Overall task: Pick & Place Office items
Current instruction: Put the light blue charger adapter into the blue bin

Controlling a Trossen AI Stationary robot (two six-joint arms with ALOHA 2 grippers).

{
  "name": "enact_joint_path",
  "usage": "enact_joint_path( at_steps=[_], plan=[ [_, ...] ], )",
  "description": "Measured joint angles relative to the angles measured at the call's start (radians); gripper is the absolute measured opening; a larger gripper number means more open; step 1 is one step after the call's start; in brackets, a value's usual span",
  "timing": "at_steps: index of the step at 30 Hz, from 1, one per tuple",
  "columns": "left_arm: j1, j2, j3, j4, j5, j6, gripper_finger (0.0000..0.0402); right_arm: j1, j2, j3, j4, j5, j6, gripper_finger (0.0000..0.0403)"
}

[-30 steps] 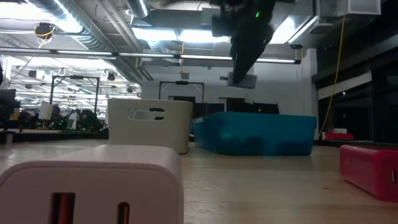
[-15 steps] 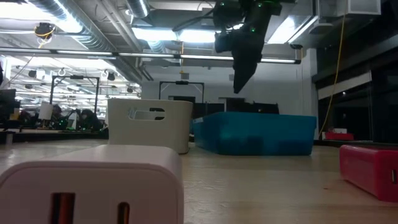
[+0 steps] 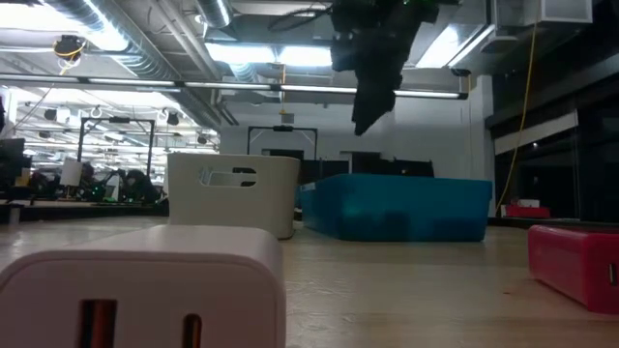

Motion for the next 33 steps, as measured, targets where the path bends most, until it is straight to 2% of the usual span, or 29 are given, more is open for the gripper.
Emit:
enact_joint_path(
  at_steps=[6, 16, 20, 25, 33],
  plan=[
    [-0.141, 0.147, -0.111, -0.079, 0.103, -0.093, 0.0313, 0.022, -0.056, 0.000, 0.034, -0.022, 0.016, 0.0283],
    [-0.341, 0.377, -0.185, 0.026, 0.352, -0.350, 0.0313, 0.066, -0.115, 0.000, 0.043, -0.030, 0.070, 0.0283],
    [-0.419, 0.407, -0.185, 0.089, 0.363, -0.467, 0.0313, 0.097, -0.117, 0.000, 0.054, -0.030, 0.085, 0.0283],
    [-0.499, 0.443, -0.184, 0.042, 0.367, -0.580, 0.0313, 0.131, -0.117, 0.000, 0.084, -0.030, 0.097, 0.0283],
    [-0.550, 0.524, -0.184, 0.033, 0.398, -0.638, 0.0313, 0.172, -0.117, 0.000, 0.097, -0.021, 0.137, 0.0284]
  ],
)
